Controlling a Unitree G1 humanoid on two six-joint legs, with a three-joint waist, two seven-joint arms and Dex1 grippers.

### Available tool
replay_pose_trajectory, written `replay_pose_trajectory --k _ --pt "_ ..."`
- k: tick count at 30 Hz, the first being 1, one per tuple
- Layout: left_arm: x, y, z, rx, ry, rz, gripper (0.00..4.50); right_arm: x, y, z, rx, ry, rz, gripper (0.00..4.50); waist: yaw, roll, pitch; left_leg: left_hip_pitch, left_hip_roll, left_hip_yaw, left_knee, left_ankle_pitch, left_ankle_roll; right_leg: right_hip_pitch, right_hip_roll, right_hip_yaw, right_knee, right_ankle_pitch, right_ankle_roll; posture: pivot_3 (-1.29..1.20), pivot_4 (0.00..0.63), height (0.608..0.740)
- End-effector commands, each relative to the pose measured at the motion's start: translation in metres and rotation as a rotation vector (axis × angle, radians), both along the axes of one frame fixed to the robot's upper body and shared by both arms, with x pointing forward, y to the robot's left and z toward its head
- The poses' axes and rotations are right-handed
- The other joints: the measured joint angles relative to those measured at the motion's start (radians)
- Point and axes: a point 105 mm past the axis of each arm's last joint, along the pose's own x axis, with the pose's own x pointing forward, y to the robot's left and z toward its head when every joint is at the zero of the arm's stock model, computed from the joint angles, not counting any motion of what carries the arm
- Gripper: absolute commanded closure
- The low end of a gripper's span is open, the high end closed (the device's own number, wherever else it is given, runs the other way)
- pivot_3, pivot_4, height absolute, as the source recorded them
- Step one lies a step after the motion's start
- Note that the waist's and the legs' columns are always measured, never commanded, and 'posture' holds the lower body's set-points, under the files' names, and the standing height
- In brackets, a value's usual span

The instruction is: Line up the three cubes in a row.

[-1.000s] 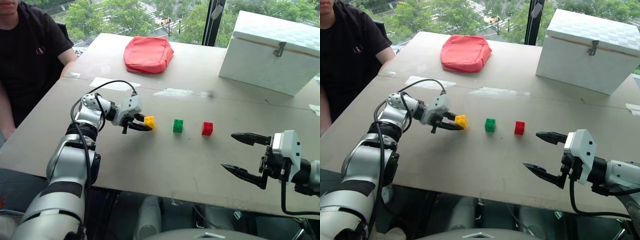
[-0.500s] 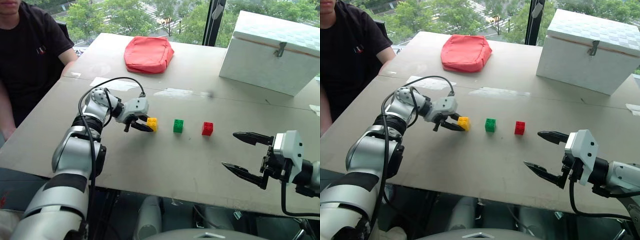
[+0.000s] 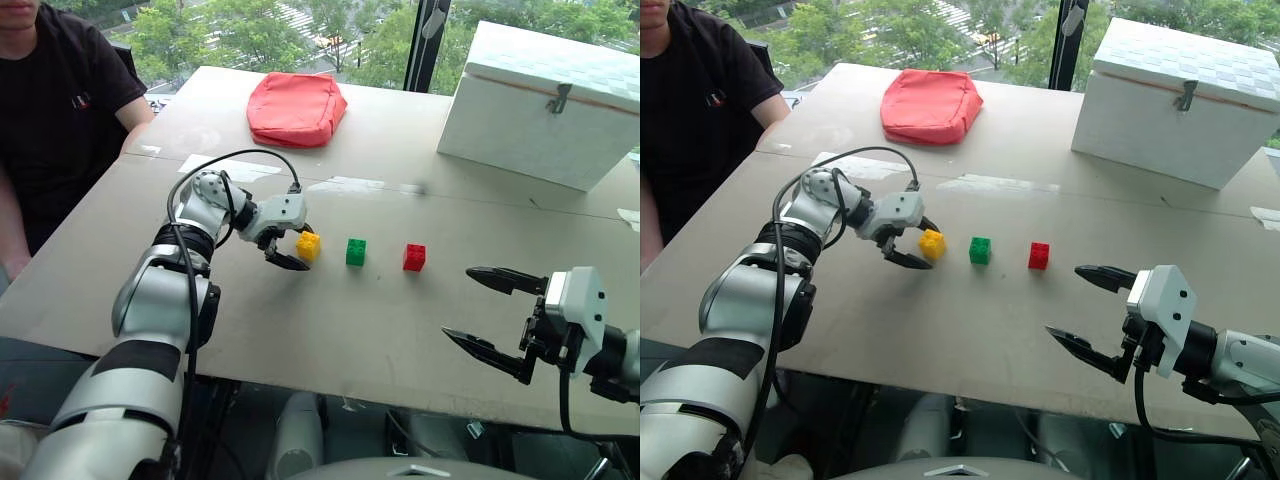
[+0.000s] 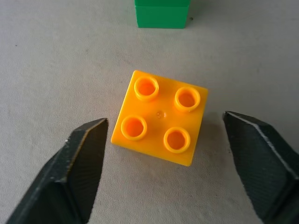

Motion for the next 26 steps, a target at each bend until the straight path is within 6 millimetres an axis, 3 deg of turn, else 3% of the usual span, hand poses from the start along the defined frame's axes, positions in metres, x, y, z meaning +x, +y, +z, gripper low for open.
replay_pose_trajectory --k 1,7,16,26 --pt "0.003 0.014 0.025 -0.091 -0.020 0.061 0.03 -0.002 -0.001 0.008 -0.003 -0.039 -0.021 0.00 -0.001 0.000 0.000 0.000 0.000 0.000 0.000 0.000 0.000 0.000 0.000 0.000 0.000 0.000 0.000 0.00 0.150 0.740" --pt "-0.008 0.055 0.041 -0.290 -0.017 0.231 0.03 0.005 -0.015 0.007 -0.008 -0.021 -0.108 0.00 -0.007 0.000 0.000 0.000 0.000 -0.003 0.000 0.000 0.000 0.000 0.000 0.000 0.000 0.000 0.000 0.00 0.150 0.740" --pt "-0.099 0.097 0.016 -0.529 -0.031 0.662 0.03 0.004 -0.050 0.001 -0.044 0.034 -0.188 0.00 -0.022 0.000 -0.001 0.003 0.002 -0.004 -0.002 0.000 0.000 0.001 -0.002 0.001 0.001 0.000 0.000 0.00 0.150 0.740" --pt "-0.165 0.122 -0.010 -0.537 -0.020 0.957 0.03 -0.006 -0.091 -0.014 -0.093 0.118 -0.277 0.00 -0.003 0.003 -0.005 0.006 0.002 -0.003 -0.002 -0.003 -0.005 0.002 -0.007 0.000 -0.001 -0.003 -0.004 0.00 0.150 0.740"
